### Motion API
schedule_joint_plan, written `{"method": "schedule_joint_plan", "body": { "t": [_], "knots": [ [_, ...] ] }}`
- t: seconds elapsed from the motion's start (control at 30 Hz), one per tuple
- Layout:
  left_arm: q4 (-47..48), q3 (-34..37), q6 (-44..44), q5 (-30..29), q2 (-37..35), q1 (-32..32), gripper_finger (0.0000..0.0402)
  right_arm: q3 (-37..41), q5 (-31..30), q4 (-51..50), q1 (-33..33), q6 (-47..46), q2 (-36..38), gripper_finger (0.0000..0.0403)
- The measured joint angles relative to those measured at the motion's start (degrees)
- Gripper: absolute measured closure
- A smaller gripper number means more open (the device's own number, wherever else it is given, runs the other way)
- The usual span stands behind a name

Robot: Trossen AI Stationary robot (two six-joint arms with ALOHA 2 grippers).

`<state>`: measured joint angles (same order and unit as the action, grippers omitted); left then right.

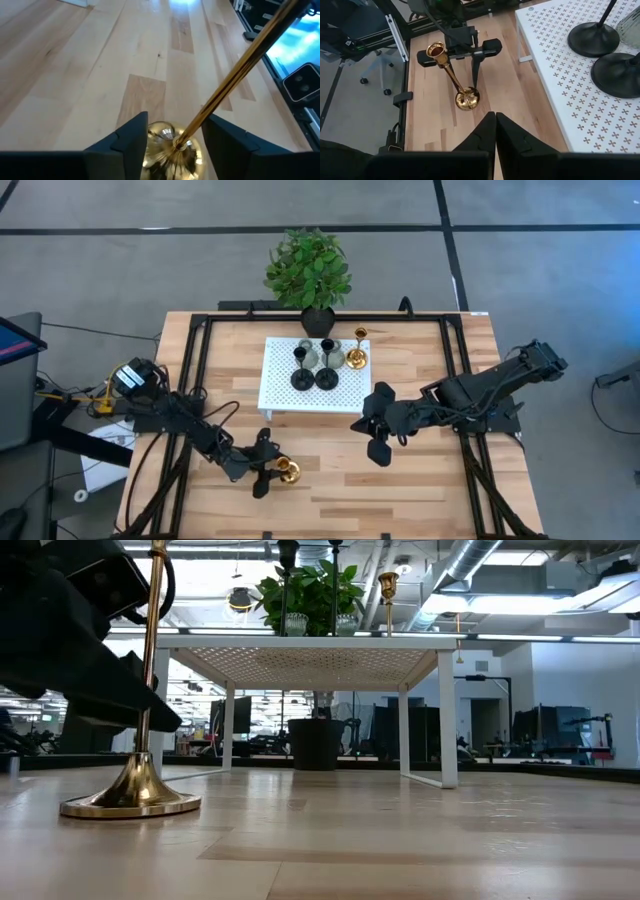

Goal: Pick & Place candle stick holders
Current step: Put the gold candle holder on the shelf

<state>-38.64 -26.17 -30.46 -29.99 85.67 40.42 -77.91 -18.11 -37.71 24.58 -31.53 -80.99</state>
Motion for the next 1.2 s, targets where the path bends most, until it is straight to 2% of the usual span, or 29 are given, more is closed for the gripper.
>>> {"method": "schedule_joint_plan", "body": {
  "t": [0.2,0.5,0.8,0.9,1.1,1.2],
  "knots": [
    [-0.91,-0.02,-0.28,0.03,0.01,0.0,0.0264,0.0,-0.17,0.0,0.0,0.0,0.0,0.0402],
    [-1.98,-0.14,-0.55,-0.23,-0.02,-0.04,0.0384,0.0,-0.19,0.02,0.02,0.0,0.0,0.0402],
    [-0.86,-3.48,-4.48,0.66,-0.44,0.0,0.039,0.0,-0.42,0.02,0.02,-1.15,0.0,0.0402],
    [4.51,-6.91,-3.83,0.67,-2.67,0.0,0.039,0.0,-3.66,0.0,0.48,-0.92,0.0,0.0403],
    [30.61,-14.97,-3.29,0.68,-10.94,-0.78,0.039,0.02,-5.75,0.96,1.98,-0.9,0.0,0.0403],
    [34.57,-15.87,-1.51,0.58,-15.62,-2.31,0.039,0.48,-5.86,3.3,2.08,-0.85,-0.27,0.0403]
  ]
}}
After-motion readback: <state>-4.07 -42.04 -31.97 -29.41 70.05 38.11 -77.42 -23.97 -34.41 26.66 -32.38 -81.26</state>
